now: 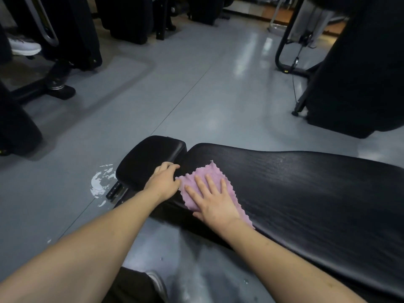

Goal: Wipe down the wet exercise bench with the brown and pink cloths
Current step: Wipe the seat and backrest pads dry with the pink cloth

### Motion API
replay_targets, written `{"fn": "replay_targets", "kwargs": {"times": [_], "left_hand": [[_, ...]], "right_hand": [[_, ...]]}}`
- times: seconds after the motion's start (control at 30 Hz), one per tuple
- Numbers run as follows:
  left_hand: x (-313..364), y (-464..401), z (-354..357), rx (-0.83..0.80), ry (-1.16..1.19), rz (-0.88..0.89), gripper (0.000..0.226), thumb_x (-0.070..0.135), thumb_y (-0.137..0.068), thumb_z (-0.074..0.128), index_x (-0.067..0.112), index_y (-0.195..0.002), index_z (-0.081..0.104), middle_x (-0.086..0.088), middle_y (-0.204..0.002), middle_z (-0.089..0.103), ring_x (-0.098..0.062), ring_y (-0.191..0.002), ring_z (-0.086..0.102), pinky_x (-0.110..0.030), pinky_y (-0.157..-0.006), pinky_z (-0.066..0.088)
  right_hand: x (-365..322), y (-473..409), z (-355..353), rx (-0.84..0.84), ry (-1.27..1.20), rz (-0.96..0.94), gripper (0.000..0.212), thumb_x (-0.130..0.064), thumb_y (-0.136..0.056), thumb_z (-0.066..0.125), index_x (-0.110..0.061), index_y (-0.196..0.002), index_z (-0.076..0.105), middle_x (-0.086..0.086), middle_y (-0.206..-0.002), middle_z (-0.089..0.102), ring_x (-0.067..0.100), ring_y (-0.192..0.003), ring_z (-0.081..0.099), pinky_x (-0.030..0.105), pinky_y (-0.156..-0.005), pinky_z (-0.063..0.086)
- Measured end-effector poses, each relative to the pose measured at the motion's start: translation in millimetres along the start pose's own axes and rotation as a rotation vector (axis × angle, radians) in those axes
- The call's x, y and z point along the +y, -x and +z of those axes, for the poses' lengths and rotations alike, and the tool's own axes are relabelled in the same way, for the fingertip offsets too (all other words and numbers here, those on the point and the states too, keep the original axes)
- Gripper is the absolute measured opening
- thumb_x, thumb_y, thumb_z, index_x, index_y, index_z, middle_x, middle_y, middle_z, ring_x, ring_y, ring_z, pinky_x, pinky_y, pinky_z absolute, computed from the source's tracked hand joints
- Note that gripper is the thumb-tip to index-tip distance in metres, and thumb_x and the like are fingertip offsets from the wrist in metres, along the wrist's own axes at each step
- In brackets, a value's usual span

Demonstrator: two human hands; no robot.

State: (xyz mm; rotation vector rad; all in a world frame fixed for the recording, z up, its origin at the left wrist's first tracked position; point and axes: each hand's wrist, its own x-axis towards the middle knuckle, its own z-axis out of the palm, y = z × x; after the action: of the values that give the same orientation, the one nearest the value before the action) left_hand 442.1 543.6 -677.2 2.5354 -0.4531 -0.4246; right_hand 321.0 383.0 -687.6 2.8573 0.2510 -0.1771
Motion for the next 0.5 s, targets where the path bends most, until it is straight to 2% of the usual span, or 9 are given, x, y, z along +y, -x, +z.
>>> {"fn": "replay_targets", "kwargs": {"times": [0.1,0.27,0.5], "left_hand": [[27.4,1.2,3.4,0.002,0.005,0.037,0.049,0.032,-0.099,0.051,0.027,-0.147,0.042,0.009,-0.152,0.033,-0.015,-0.142,0.029,-0.04,-0.112,0.037],[71.9,3.8,9.7,-0.017,-0.027,0.09,0.048,0.032,-0.099,0.054,0.027,-0.146,0.044,0.002,-0.152,0.034,-0.021,-0.142,0.03,-0.04,-0.114,0.033],[137.6,17.4,36.9,-0.114,-0.108,0.209,0.045,0.031,-0.098,0.055,0.029,-0.143,0.049,-0.002,-0.149,0.038,-0.025,-0.139,0.034,-0.043,-0.114,0.034]], "right_hand": [[11.8,25.6,5.2,-0.007,0.038,0.049,0.085,-0.059,-0.101,0.04,-0.027,-0.16,-0.012,0.012,-0.169,-0.007,0.041,-0.154,-0.002,0.069,-0.115,0.009],[33.5,65.8,8.9,-0.021,0.047,0.145,0.088,-0.058,-0.101,0.042,-0.026,-0.159,-0.015,0.009,-0.169,-0.011,0.039,-0.154,-0.003,0.069,-0.116,0.01],[61.7,133.3,13.0,0.011,0.013,0.278,0.092,-0.059,-0.097,0.049,-0.022,-0.161,-0.006,0.01,-0.169,-0.002,0.039,-0.153,0.004,0.068,-0.115,0.013]]}}
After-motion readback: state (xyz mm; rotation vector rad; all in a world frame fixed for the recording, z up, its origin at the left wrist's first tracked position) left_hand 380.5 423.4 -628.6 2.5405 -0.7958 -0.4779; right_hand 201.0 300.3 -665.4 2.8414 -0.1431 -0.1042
